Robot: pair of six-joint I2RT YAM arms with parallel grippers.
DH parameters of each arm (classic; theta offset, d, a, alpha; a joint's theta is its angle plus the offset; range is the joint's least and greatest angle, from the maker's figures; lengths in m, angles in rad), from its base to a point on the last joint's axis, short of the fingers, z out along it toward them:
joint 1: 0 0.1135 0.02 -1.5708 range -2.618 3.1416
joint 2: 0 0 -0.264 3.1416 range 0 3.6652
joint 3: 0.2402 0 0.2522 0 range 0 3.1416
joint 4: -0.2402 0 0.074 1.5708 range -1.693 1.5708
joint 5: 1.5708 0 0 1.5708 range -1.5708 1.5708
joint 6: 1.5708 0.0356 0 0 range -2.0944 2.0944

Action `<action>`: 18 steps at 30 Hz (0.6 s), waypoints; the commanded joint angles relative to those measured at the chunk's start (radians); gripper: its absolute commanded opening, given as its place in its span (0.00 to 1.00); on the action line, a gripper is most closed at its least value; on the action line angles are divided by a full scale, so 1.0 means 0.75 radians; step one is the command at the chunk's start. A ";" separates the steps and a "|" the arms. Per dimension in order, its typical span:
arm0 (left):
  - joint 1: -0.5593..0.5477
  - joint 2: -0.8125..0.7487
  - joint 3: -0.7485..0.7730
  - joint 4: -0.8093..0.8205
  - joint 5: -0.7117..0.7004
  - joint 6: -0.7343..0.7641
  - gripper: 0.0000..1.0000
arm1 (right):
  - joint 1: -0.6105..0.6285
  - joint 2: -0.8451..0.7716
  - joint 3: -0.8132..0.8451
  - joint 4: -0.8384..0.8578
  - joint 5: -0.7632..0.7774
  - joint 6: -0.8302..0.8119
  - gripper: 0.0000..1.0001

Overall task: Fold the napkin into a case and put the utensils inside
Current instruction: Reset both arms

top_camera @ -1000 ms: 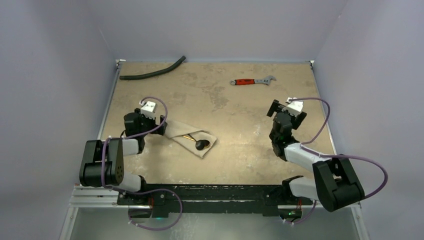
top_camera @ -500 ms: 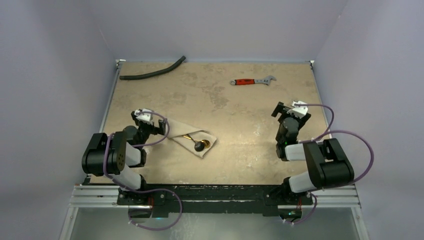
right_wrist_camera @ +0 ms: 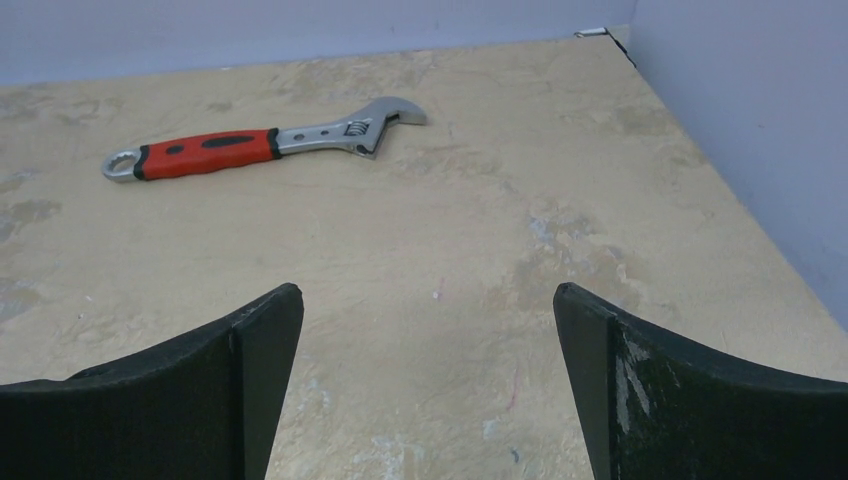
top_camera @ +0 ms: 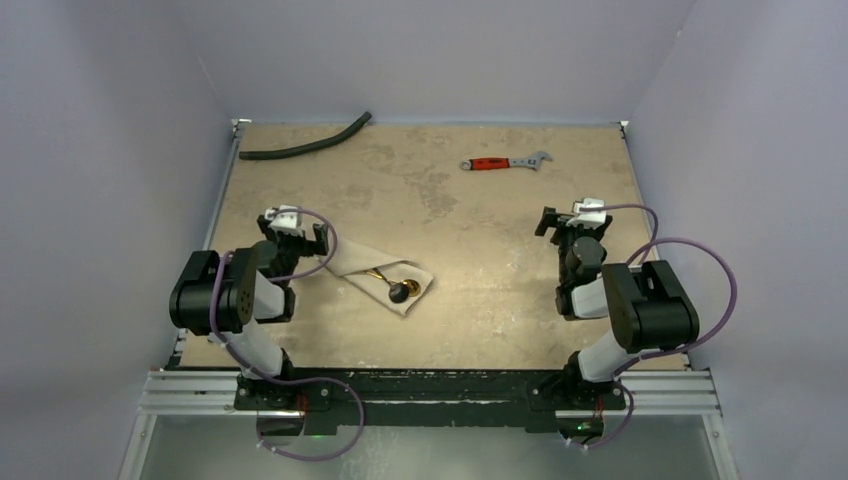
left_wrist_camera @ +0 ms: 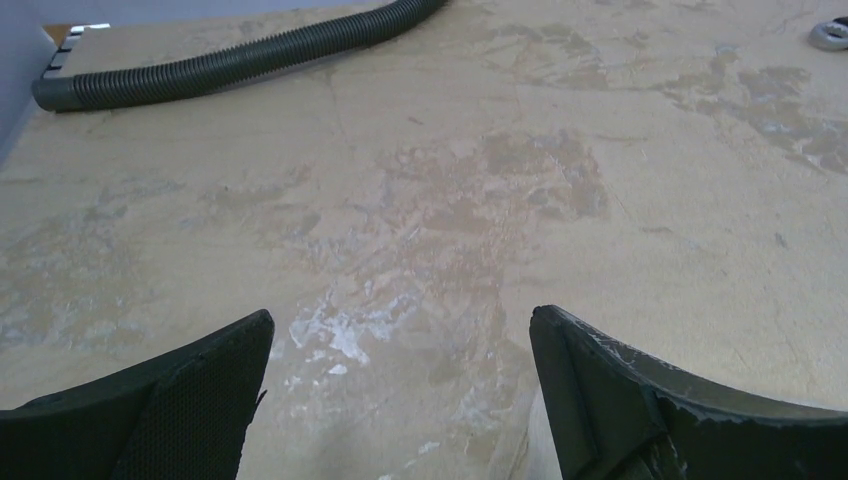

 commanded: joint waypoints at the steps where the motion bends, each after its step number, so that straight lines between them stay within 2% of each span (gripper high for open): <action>1: -0.024 -0.030 0.047 -0.067 -0.057 -0.016 0.99 | -0.022 -0.016 0.022 0.106 -0.085 -0.023 0.99; 18: -0.044 -0.030 0.062 -0.095 -0.095 -0.004 0.99 | -0.025 -0.017 0.019 0.118 -0.088 -0.025 0.99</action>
